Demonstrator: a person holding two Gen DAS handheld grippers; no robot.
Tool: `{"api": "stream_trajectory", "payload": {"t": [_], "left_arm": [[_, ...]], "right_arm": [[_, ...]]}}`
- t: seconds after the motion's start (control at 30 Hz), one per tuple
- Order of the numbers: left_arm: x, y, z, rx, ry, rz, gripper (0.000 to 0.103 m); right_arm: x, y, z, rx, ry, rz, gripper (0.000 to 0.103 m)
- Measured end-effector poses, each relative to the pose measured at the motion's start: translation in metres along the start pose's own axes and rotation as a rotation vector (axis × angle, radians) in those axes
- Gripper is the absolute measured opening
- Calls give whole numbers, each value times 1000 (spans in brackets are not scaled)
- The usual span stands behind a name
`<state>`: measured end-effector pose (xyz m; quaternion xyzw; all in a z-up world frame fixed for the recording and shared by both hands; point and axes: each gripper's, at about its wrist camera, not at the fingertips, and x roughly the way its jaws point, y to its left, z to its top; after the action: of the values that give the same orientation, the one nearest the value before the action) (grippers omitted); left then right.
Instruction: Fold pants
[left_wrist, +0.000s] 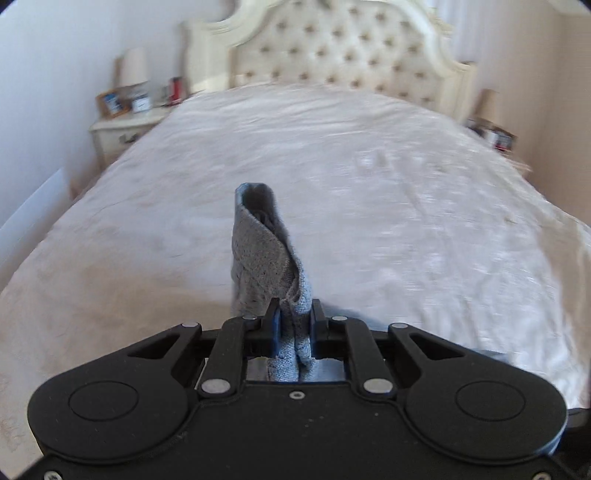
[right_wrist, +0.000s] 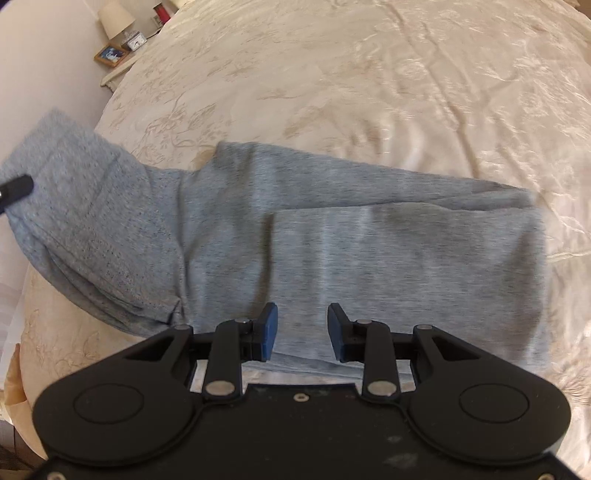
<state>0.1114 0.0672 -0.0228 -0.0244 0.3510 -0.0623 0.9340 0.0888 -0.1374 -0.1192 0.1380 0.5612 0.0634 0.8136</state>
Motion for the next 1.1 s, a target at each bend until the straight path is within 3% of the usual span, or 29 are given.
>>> {"api": "stream_trajectory", "payload": {"t": [0.17,0.33,0.4,0.47,0.53,0.6,0.73,0.83,0.9,1.0,1.1], "left_arm": [[23,-109,-21,126,43,-129,16],[82,-201,-71,207,230,-246,16],[94,-228,-91,242,308,-253,15],[89,-242,-97,255,326,-257,16],[78,-241,-91,247,311,-255,18],[72,-235,-81,246,290,-230,26],[76,-198,-68,219,278,-86,25],[93,-159,-69,179,320,51,25],[104,-130,-73,125,363,102,25],[123,-98,-84,76,453,113,25],[141,-90,-102,117,524,82,25]], "right_arm": [[-26,-65,-3,51,-30,-25,33],[-46,-132,-11,96,-43,-90,33],[-49,-156,-15,123,-34,-115,33],[-50,-174,-18,140,-22,-139,33],[-51,-187,-19,151,-23,-151,33],[-53,-193,-18,159,-32,-142,33],[-51,-193,-7,167,-64,-68,33],[-45,-179,3,153,-74,3,34],[-38,-168,9,129,-71,31,34],[-20,-152,18,116,-51,46,34],[-3,-142,22,124,-29,36,34]]}}
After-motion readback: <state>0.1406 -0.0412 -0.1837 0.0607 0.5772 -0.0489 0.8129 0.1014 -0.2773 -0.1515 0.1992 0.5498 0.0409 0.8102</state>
